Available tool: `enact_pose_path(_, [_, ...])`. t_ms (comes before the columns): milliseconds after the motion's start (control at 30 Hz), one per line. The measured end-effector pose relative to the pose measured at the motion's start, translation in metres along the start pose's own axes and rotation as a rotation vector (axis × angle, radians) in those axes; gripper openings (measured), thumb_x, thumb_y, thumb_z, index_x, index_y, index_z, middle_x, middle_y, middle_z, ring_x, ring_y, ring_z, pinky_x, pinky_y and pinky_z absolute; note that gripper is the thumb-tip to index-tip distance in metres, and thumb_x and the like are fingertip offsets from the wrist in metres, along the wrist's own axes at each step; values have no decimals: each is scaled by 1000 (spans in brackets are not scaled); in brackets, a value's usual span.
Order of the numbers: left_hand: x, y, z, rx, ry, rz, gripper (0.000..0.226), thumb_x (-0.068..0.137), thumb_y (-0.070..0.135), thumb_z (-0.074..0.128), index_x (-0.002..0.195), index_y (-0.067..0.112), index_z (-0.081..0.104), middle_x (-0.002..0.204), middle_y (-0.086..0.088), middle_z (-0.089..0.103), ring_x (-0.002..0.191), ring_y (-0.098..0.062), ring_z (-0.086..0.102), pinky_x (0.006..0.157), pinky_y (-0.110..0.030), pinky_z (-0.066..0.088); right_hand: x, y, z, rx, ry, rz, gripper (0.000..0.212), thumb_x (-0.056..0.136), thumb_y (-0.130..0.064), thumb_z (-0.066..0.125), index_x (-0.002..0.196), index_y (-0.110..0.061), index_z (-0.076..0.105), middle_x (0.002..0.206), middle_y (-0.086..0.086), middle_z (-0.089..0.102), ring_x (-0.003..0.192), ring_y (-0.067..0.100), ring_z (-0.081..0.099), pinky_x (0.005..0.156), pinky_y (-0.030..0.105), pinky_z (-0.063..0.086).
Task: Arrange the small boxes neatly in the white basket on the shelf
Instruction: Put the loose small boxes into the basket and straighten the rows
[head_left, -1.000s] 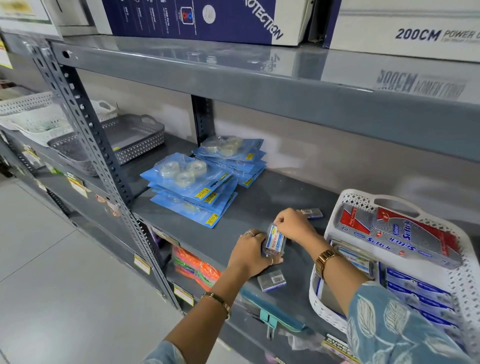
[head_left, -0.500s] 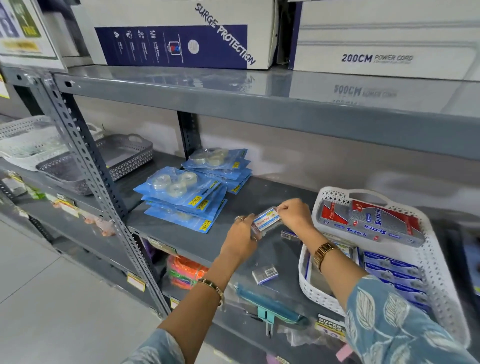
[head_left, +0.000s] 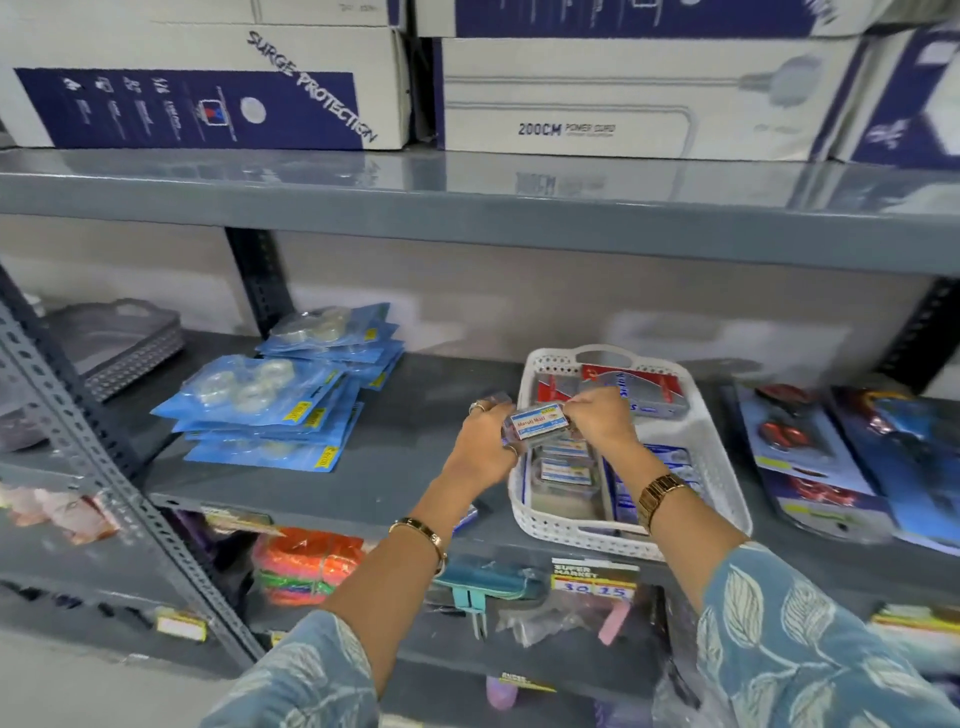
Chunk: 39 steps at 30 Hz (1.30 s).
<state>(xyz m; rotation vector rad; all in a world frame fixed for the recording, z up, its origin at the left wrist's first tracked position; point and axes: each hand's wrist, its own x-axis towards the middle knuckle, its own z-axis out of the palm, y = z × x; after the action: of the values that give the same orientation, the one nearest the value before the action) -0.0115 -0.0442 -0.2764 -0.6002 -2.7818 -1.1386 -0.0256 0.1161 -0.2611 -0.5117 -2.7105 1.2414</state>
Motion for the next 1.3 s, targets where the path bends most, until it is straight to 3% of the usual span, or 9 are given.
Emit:
enact_pose_path(100, [-1,10,13,29,-105,2,41,81,5,66,121,5,60,125,-19,56,116,-30,53,95,-27,42,-12,20,-13,6,-6,63,18,83,-8,57,73,2,69,80,20,70,83,34,70,80,42,58])
enact_pose_path(200, [-4,17,21,97,-187,17,48,82,7,66,128,5,55,128,-19,51,120,-30,49,99,-28,38,-19,35,-19,37,-21,111,18,82,-5,59,88,8,71,89,20,73,82,33,72,80,45,59])
enact_pose_path(367, [-10,23,29,186,-312,18,37,80,11,70,115,3,64,117,-17,64,106,-29,60,89,-30,48,-35,53,-19,6,-124,164,13,83,-4,61,79,4,71,71,15,69,72,29,72,74,40,61])
enact_pose_path(467, [-13,20,33,234,-367,-7,36,82,14,71,116,5,64,117,-14,66,106,-27,63,94,-36,51,-39,59,-14,-20,-172,161,15,84,-1,59,85,6,72,88,23,73,84,35,72,79,44,60])
enact_pose_path(633, [-12,20,34,324,-386,-30,28,85,9,65,112,1,65,116,-16,66,105,-30,63,94,-40,52,-39,60,-9,-57,-155,151,19,84,0,56,93,8,71,101,23,71,90,35,70,83,45,58])
enact_pose_path(867, [-8,17,37,430,-380,-5,27,87,14,64,113,7,67,117,-11,67,109,-28,61,104,-42,43,-39,55,-8,-43,-195,263,20,88,-5,53,98,4,68,90,21,74,75,31,74,72,38,62])
enact_pose_path(1033, [-8,15,39,466,-387,9,29,88,20,63,115,9,66,115,-9,68,112,-28,58,109,-44,37,-43,55,-7,-165,-177,243,13,88,-14,56,87,-3,63,99,16,72,88,29,71,68,30,55])
enact_pose_path(1167, [-7,17,40,500,-411,4,34,86,25,66,118,10,65,118,-8,67,115,-27,56,111,-43,34,-39,57,-5,-218,-174,256,16,83,-13,64,95,-1,66,102,16,72,91,28,70,79,33,59])
enact_pose_path(1300, [-5,19,42,529,-437,-10,39,86,23,66,123,12,61,128,-8,60,121,-28,50,113,-45,30,-40,57,0,-328,-104,216,15,82,-14,66,93,-3,65,100,14,71,93,28,68,69,30,53])
